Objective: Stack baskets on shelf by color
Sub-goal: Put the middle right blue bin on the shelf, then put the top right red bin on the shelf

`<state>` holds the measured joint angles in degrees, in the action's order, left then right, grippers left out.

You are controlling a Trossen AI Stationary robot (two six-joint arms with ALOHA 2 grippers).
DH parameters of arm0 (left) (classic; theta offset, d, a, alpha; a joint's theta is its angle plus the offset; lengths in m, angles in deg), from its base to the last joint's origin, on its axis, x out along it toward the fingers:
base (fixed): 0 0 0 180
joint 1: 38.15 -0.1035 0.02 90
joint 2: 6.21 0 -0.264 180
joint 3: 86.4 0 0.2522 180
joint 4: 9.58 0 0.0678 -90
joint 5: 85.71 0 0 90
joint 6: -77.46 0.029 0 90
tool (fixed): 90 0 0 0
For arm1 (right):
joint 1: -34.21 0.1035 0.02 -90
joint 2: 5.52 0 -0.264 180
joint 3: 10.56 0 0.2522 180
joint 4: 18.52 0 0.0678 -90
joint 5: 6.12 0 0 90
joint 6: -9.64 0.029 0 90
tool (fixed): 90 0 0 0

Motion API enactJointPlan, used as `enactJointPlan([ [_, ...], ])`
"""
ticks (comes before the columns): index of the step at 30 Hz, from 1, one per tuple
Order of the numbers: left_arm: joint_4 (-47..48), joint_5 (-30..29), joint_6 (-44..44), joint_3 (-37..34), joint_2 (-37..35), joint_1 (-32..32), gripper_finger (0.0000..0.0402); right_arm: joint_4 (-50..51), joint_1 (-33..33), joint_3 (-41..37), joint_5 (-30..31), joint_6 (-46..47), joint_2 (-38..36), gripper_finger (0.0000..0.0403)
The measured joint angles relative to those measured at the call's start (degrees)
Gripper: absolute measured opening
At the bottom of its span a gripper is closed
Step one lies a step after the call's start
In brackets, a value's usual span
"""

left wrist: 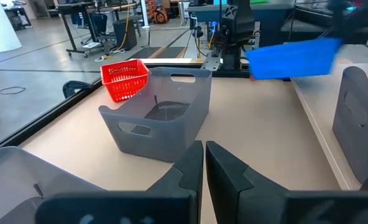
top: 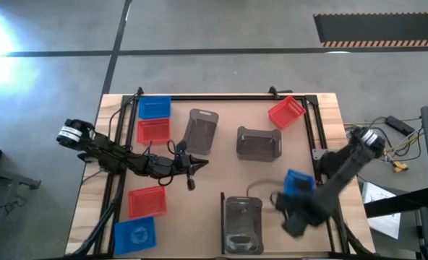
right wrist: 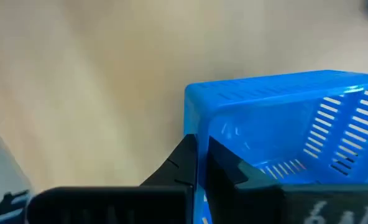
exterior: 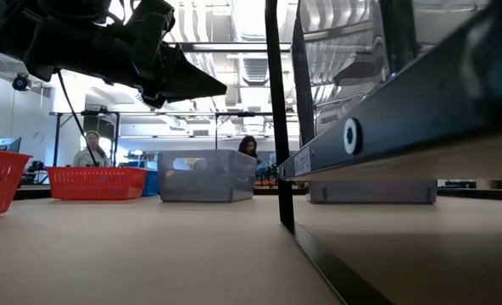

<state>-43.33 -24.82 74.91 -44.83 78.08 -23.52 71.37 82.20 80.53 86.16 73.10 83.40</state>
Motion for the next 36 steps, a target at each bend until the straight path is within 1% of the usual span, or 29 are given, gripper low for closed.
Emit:
enactJointPlan([
  [3, 0.0, 0.0, 0.0, 0.0, 0.0, 0.0, 0.0003, -0.2, 5.0, 3.2, -2.1, 4.7, 5.3, 0.0009],
  [6, -0.1, 0.0, 0.0, 0.1, 0.0, 0.0, 0.0003, -0.1, 8.5, 5.1, -4.2, 8.6, 9.3, 0.0009],
  [8, -0.1, 0.0, 0.0, 0.4, 0.0, 0.0, 0.0003, -0.8, 10.0, 6.2, -5.2, 10.3, 10.8, 0.0009],
  [14, -0.1, 0.0, 0.6, 1.2, 0.0, 0.0, 0.0003, -7.3, 13.1, 8.7, -7.1, 13.5, 12.6, 0.0009],
  [16, -0.1, 0.0, 1.5, 1.6, 0.0, 0.0, 0.0003, -7.4, 13.8, 9.3, -7.0, 13.4, 13.0, 0.0009],
  [22, -0.1, 0.0, 2.9, 2.3, 0.0, -0.1, 0.0003, -7.8, 15.6, 9.7, -7.1, 7.7, 13.6, 0.0009],
  [26, -0.6, 0.0, 3.0, 2.3, 0.0, -0.2, 0.0003, -7.8, 16.2, 9.7, -7.1, 6.4, 13.7, 0.0010],
  [30, -1.6, 0.0, 3.0, 2.3, 0.0, -0.2, 0.0003, -8.0, 16.6, 9.7, -8.4, 6.5, 13.9, 0.0033],
  [32, -1.6, 0.0, 3.0, 2.3, 0.0, -0.2, 0.0003, -7.8, 16.9, 9.6, -9.7, 7.1, 14.0, 0.0054],
  [36, -1.6, 0.0, 3.0, 2.3, 0.0, -0.2, 0.0003, -7.7, 17.0, 9.5, -10.2, 10.2, 13.7, 0.0099],
])
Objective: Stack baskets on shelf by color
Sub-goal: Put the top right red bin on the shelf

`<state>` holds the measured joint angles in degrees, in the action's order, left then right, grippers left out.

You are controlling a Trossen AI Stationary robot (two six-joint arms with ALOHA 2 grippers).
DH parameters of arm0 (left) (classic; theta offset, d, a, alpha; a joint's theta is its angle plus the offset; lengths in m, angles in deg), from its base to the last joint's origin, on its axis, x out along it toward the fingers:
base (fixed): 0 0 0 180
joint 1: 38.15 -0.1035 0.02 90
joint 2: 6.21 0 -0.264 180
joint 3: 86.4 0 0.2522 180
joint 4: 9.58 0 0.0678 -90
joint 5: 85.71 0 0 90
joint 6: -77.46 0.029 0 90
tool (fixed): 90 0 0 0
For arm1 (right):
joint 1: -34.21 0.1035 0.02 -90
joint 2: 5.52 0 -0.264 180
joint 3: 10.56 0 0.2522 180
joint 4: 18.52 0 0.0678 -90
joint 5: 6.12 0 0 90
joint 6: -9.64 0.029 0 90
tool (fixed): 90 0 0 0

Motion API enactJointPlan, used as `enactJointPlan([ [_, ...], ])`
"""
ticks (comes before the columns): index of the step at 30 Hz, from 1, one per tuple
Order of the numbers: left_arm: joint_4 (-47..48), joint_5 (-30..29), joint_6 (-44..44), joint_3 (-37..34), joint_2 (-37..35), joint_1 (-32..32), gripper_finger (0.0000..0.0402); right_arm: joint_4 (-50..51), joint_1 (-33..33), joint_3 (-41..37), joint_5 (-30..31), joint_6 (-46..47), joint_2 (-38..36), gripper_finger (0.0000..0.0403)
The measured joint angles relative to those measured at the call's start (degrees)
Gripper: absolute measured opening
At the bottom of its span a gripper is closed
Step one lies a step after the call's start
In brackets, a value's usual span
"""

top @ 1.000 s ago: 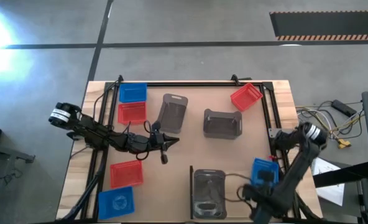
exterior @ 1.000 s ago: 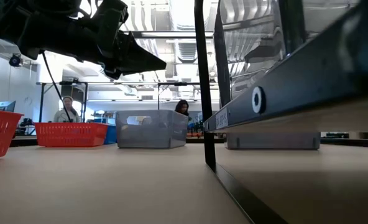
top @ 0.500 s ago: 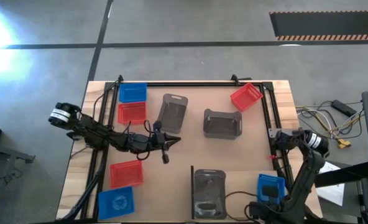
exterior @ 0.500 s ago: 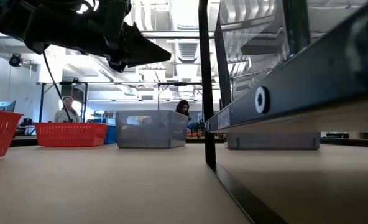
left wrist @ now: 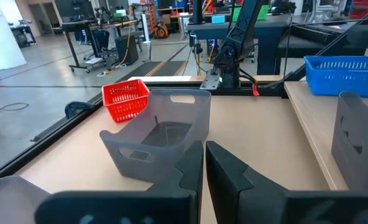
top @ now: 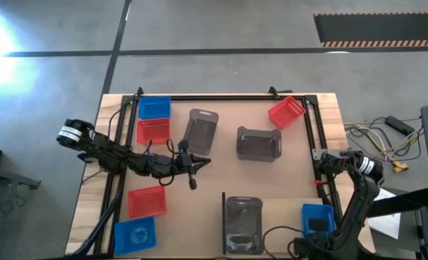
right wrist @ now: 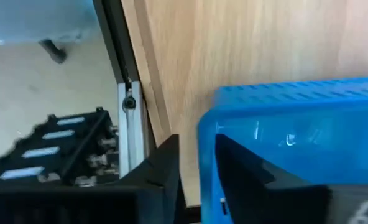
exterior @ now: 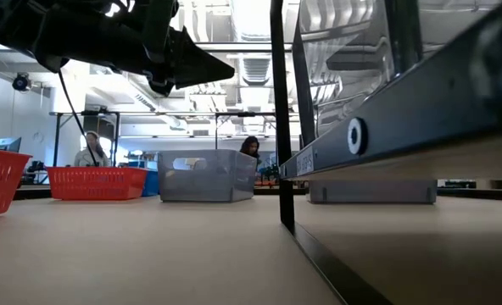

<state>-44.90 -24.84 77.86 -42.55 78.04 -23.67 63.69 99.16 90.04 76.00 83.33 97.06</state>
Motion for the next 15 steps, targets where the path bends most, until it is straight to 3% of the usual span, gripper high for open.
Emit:
enactJointPlan([
  [5, 0.0, 0.0, 0.0, 0.0, 0.0, 0.0, 0.0003, 1.4, -0.1, 3.3, 0.3, 1.5, -1.1, 0.0140],
  [10, -0.2, 0.0, 0.0, 0.0, 0.0, 0.0, 0.0003, 7.3, -0.1, 8.3, 1.0, 5.7, -1.5, 0.0149],
  [13, -0.2, 0.0, 0.0, 0.0, 0.0, 0.0, 0.0003, 11.6, -0.1, 11.6, 7.1, 9.3, -2.7, 0.0142],
  [15, -0.2, 0.0, 0.0, 0.0, 0.0, 0.0, 0.0003, 16.4, -0.1, 14.2, 14.6, 11.9, -3.2, 0.0134],
])
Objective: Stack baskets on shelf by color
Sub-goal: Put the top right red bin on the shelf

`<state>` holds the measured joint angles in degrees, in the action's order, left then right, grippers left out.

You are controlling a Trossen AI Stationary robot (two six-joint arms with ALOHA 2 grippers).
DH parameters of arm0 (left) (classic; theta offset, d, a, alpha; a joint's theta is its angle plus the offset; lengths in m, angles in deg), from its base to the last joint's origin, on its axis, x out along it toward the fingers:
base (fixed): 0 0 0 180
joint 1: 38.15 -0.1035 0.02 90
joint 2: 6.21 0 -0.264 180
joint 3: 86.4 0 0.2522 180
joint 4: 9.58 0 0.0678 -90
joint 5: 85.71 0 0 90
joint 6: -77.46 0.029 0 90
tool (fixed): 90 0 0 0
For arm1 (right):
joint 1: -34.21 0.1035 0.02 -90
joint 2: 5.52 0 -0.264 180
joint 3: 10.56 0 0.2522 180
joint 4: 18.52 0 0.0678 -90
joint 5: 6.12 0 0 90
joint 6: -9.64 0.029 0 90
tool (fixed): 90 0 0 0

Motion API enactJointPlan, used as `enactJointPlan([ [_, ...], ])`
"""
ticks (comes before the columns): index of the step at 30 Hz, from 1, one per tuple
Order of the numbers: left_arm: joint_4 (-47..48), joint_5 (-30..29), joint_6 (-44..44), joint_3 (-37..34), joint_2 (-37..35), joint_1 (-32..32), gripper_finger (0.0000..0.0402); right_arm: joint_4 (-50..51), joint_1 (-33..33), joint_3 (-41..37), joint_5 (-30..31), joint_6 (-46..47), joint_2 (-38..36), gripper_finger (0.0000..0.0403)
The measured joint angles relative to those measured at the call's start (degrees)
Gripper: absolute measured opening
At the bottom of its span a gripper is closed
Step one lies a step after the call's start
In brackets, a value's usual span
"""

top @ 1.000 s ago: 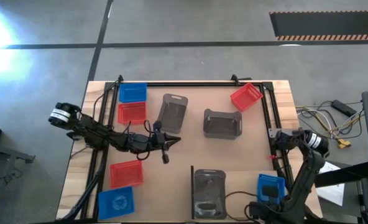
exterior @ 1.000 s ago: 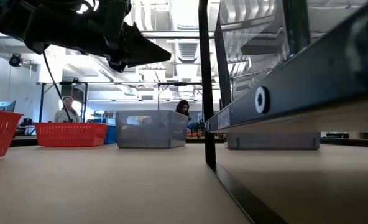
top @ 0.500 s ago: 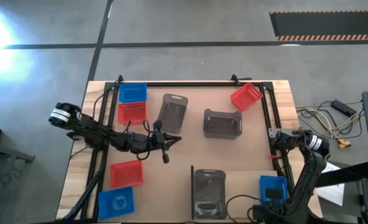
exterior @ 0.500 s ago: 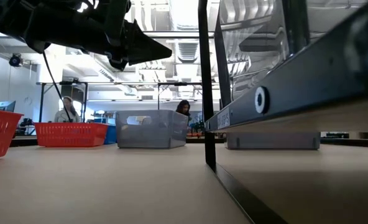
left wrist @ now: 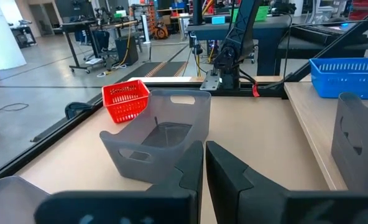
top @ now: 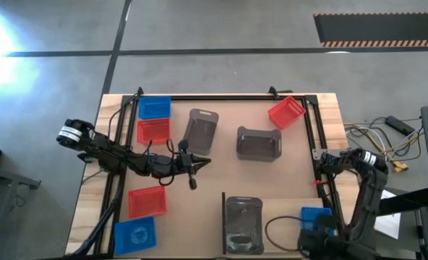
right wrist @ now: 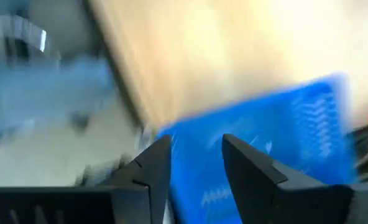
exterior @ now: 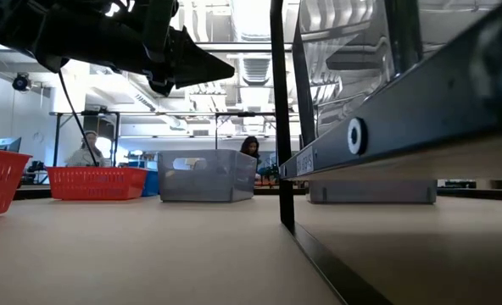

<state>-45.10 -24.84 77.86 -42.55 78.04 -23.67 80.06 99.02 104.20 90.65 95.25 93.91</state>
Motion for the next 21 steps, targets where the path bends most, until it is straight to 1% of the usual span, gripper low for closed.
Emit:
enactJointPlan([
  [2, 0.0, 0.0, 0.0, 0.0, 0.0, 0.0, 0.0003, 5.8, -0.4, 1.9, 8.9, 2.8, -0.1, 0.0126],
  [3, 0.0, 0.0, 0.0, -0.1, 0.0, 0.0, 0.0003, 5.8, -1.1, 2.0, 13.0, 2.5, -0.5, 0.0121],
  [5, 0.2, 0.0, 0.0, -0.1, 0.0, 0.0, 0.0003, 4.3, -2.7, 0.2, 22.5, -2.4, -2.7, 0.0112],
  [6, 0.2, 0.0, 0.0, -0.2, 0.0, 0.0, 0.0003, 5.2, -4.0, -0.9, 26.6, -3.0, -3.8, 0.0106],
  [8, 0.2, 0.0, 0.0, -0.2, 0.0, -0.1, 0.0003, 5.2, -8.2, -3.8, 30.6, -6.5, -6.6, 0.0096],
  [10, 0.2, 0.0, 0.1, -0.2, 0.0, -0.1, 0.0003, 5.0, -13.0, -7.8, 31.4, -11.1, -10.1, 0.0086],
  [14, 0.3, 0.0, 0.2, -0.5, 0.0, -0.2, 0.0003, 4.6, -25.9, -17.8, 31.4, -22.3, -19.5, 0.0078],
  [16, 0.2, 0.0, 0.5, -0.5, 0.0, -0.2, 0.0003, 3.2, -34.7, -22.7, 31.9, -28.9, -24.8, 0.0080],
  [18, 0.3, 0.0, 0.6, -0.5, 0.0, -0.2, 0.0003, -2.5, -44.4, -27.5, 31.4, -38.0, -29.9, 0.0085],
  [19, 0.3, 0.0, 0.6, -0.5, 0.0, -0.2, 0.0003, -5.9, -49.7, -29.6, 30.2, -43.1, -32.2, 0.0089],
  [21, 0.2, 0.0, 0.6, -0.5, 0.0, -0.2, 0.0003, -14.1, -60.7, -33.6, 24.3, -53.4, -36.0, 0.0099],
])
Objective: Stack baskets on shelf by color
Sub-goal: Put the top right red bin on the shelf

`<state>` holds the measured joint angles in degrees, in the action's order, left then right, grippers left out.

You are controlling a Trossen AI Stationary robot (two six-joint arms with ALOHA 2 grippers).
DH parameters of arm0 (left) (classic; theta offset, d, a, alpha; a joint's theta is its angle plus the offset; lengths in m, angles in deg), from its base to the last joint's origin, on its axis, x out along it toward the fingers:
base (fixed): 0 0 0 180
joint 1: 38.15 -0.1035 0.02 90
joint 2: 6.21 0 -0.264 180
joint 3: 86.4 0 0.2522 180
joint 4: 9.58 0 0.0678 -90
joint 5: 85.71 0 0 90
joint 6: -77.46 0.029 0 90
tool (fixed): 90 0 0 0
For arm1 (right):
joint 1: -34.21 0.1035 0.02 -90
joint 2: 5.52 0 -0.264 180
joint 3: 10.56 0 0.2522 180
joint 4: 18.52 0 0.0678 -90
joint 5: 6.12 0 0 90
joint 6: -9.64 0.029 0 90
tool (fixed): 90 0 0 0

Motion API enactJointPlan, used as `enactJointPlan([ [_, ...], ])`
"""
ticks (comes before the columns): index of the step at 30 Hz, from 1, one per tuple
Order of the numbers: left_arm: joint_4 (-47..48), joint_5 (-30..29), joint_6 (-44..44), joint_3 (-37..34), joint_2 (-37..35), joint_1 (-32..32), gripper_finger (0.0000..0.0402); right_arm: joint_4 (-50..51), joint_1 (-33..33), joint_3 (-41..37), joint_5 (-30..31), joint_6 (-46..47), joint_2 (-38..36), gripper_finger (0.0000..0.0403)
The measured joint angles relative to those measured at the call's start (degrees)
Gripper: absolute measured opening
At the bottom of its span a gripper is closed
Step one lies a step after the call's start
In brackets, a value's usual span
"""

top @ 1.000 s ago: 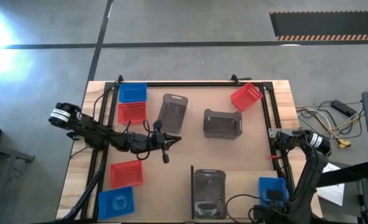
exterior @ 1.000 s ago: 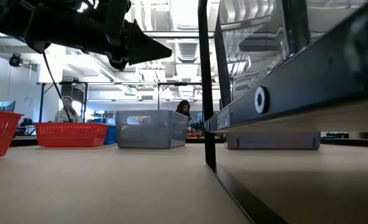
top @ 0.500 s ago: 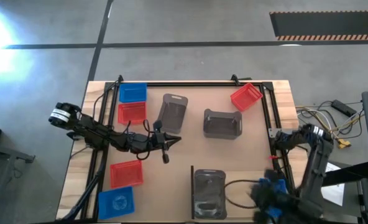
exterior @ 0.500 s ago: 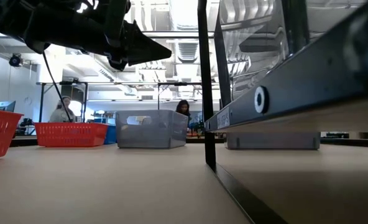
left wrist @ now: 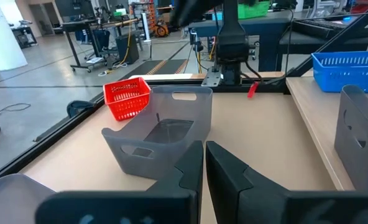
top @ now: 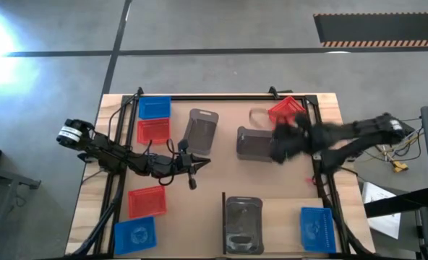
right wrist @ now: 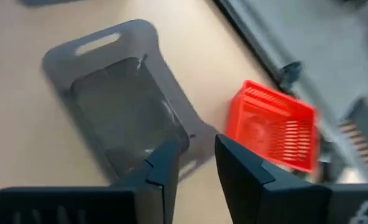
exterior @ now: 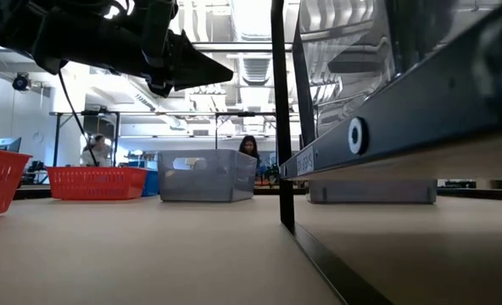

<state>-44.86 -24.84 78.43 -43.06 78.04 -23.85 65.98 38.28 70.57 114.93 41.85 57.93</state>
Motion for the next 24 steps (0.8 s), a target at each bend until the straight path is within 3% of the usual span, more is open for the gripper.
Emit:
enactJointPlan([
  [4, 0.0, 0.0, 0.0, 0.0, 0.0, -0.1, 0.0003, -12.8, -20.5, -7.1, -12.9, -15.1, -2.4, 0.0128],
  [9, 0.0, 0.0, 0.0, 0.0, 0.0, -0.1, 0.0003, -16.7, -36.6, -10.8, -18.0, -22.3, 2.7, 0.0171],
  [16, -0.1, 0.0, 0.0, 0.0, 0.0, -0.7, 0.0003, -20.3, -42.0, -10.1, -18.1, -27.6, 13.0, 0.0197],
  [24, 0.0, 0.0, 0.0, 0.0, 0.0, -0.9, 0.0003, -23.3, -42.2, -5.5, -17.5, -29.6, 24.4, 0.0171],
])
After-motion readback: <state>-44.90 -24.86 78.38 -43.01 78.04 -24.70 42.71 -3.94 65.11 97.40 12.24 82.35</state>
